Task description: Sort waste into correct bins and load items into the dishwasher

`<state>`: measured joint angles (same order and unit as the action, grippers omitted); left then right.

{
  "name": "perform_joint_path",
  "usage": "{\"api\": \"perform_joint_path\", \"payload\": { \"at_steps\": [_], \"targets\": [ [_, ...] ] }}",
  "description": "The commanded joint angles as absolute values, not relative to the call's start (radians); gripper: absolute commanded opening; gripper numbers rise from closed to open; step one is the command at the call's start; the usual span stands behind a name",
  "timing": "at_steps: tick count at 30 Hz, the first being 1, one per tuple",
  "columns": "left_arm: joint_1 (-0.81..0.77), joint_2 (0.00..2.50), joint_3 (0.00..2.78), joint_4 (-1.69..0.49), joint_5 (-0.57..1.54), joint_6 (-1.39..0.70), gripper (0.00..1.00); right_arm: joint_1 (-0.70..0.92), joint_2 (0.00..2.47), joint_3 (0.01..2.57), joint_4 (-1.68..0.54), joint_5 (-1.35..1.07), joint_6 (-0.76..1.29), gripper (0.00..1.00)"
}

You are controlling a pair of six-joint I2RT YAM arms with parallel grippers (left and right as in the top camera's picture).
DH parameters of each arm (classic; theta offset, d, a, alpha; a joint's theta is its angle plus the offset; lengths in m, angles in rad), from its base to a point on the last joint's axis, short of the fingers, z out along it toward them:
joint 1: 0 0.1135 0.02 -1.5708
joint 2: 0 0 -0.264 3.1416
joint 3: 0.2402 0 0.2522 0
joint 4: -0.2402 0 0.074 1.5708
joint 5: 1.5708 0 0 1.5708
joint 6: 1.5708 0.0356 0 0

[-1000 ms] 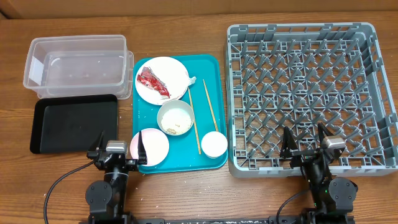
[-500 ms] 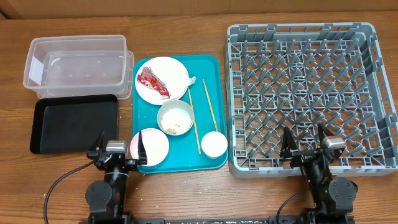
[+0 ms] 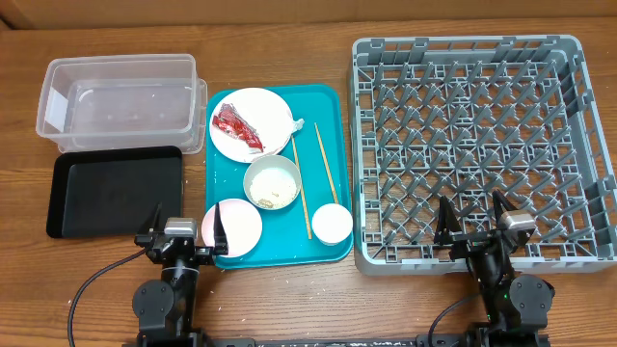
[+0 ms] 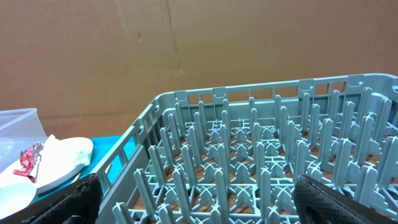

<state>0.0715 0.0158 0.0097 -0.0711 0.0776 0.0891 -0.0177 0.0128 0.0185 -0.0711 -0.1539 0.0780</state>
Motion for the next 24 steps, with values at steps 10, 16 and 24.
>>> {"api": "perform_joint_path", "payload": {
  "at_steps": [10,16,24],
  "targets": [
    [0.065,0.006,0.018,-0.046,0.235,0.088,1.00,-0.012,0.003,0.008,-0.067,-0.159,0.081,1.00],
    [0.065,0.007,0.105,-0.066,0.244,0.041,1.00,-0.012,0.003,0.008,-0.067,-0.159,0.081,1.00],
    [0.065,0.166,0.326,-0.169,0.268,0.046,0.99,-0.012,0.003,0.008,-0.067,-0.159,0.081,1.00]
  ]
}}
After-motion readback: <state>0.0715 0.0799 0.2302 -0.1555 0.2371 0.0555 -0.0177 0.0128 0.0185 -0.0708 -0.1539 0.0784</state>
